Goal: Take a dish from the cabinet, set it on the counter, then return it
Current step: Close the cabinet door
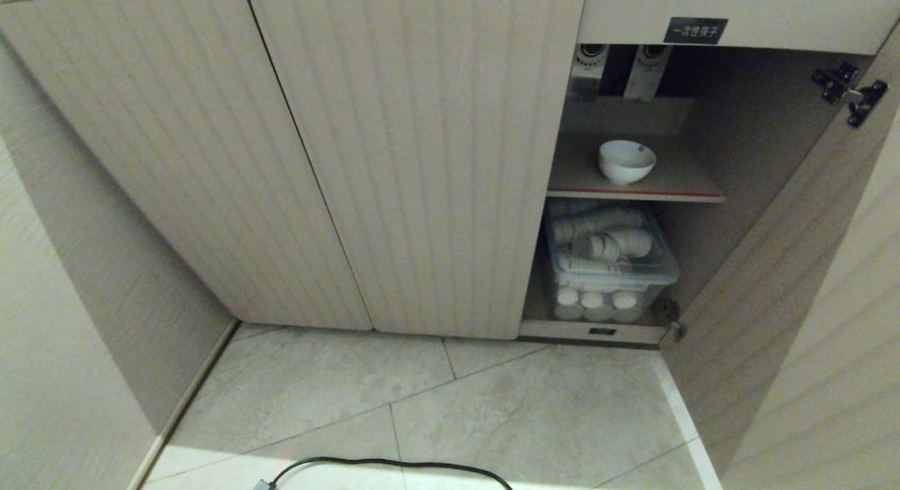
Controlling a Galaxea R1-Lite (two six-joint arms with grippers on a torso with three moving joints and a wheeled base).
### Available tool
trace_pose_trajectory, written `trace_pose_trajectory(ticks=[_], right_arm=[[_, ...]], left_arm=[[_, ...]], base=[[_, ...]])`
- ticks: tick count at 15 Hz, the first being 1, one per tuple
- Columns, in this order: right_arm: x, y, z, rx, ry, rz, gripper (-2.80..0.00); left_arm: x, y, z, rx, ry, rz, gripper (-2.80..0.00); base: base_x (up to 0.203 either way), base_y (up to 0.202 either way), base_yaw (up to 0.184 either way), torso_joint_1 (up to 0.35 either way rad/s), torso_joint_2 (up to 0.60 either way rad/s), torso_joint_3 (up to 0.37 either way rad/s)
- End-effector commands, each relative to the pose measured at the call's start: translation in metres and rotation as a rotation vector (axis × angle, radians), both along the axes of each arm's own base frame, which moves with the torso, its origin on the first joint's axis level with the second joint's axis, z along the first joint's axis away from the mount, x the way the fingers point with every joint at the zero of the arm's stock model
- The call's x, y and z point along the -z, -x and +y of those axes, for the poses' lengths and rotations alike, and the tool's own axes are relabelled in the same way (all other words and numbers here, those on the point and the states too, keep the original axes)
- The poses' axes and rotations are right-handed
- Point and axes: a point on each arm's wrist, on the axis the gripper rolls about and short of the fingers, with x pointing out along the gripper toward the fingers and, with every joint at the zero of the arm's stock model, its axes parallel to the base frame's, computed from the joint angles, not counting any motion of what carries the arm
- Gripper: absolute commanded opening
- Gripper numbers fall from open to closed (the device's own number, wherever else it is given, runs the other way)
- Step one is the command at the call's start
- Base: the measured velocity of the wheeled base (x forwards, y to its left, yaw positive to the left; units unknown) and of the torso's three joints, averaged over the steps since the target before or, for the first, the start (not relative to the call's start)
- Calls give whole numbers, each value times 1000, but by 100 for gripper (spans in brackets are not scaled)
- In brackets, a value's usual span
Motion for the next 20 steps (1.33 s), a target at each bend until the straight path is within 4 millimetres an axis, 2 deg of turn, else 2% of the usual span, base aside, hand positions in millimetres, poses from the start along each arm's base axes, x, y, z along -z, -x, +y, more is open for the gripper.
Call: trace_pose_trajectory(ticks=[1, 20], right_arm=[[0, 0, 0, -1, 2, 1, -280], [0, 0, 0, -1, 1, 0, -280]], left_arm=[[0, 0, 0, 0, 1, -1, -280], [0, 0, 0, -2, 2, -1, -280]], base=[[0, 0, 0, 0, 0, 0], [0, 0, 0, 0, 0, 0]])
